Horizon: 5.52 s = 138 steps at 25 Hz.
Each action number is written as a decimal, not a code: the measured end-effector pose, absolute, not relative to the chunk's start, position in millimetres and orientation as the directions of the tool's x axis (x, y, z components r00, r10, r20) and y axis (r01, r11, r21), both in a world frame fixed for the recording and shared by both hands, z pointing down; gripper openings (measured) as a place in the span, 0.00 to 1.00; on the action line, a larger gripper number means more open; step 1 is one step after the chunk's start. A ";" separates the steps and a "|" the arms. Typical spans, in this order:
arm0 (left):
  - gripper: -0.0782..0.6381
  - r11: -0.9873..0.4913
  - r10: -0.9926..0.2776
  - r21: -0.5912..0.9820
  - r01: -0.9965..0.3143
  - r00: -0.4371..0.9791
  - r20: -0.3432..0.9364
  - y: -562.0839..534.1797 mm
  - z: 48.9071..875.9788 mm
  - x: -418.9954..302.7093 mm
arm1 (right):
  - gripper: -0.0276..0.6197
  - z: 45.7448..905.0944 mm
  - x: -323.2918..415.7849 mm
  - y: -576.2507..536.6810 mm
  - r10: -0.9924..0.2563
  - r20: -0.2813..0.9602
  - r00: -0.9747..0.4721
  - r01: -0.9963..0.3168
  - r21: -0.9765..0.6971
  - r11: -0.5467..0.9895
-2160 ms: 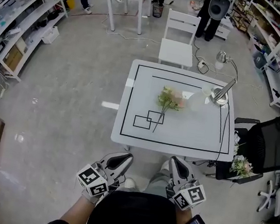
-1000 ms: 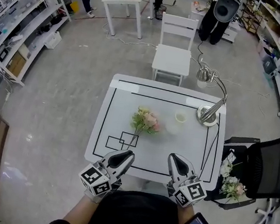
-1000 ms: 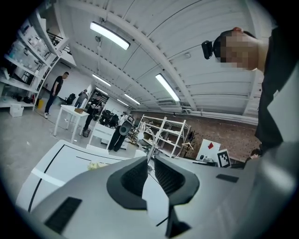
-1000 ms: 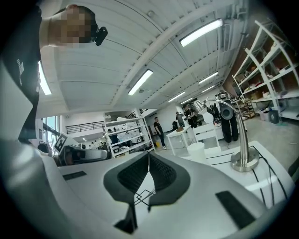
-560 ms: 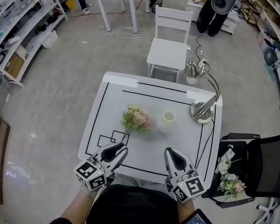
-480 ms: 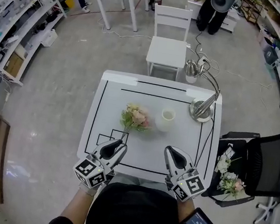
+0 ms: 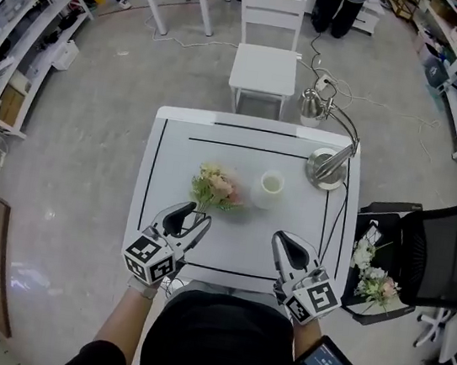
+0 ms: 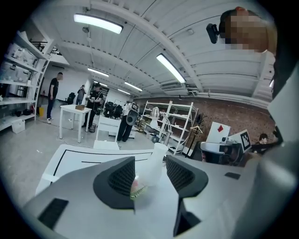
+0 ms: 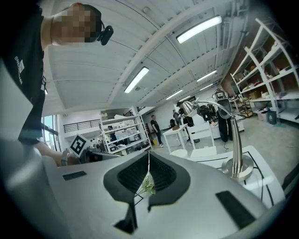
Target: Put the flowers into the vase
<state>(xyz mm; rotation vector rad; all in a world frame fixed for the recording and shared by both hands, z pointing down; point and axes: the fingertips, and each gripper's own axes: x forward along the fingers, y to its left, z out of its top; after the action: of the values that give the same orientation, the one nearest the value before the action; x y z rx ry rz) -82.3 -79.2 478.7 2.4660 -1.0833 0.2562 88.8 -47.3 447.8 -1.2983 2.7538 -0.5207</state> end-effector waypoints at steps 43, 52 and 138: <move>0.60 -0.547 -0.358 0.365 -0.753 0.605 0.712 -207.9 669.1 -89.8 | 0.06 491.9 108.3 -64.1 -0.866 0.294 -0.406 -0.901 -0.287 0.325; 0.57 -0.579 -0.319 0.299 -0.759 0.548 0.773 -208.5 692.8 -84.2 | 0.06 498.3 112.9 -69.7 -0.866 0.310 -0.392 -0.907 -0.288 0.307; 0.18 -0.723 -0.690 0.059 -0.689 0.713 -0.129 -239.2 264.5 -3.4 | 0.06 444.0 132.3 -26.9 -0.924 0.137 -0.356 -0.914 -0.259 0.313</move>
<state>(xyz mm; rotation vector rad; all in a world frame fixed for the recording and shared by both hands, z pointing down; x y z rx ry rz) -3.4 -239.2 264.5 2.9005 -1.1673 -0.2224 132.3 -26.9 444.0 -1.7614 2.5159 -0.4572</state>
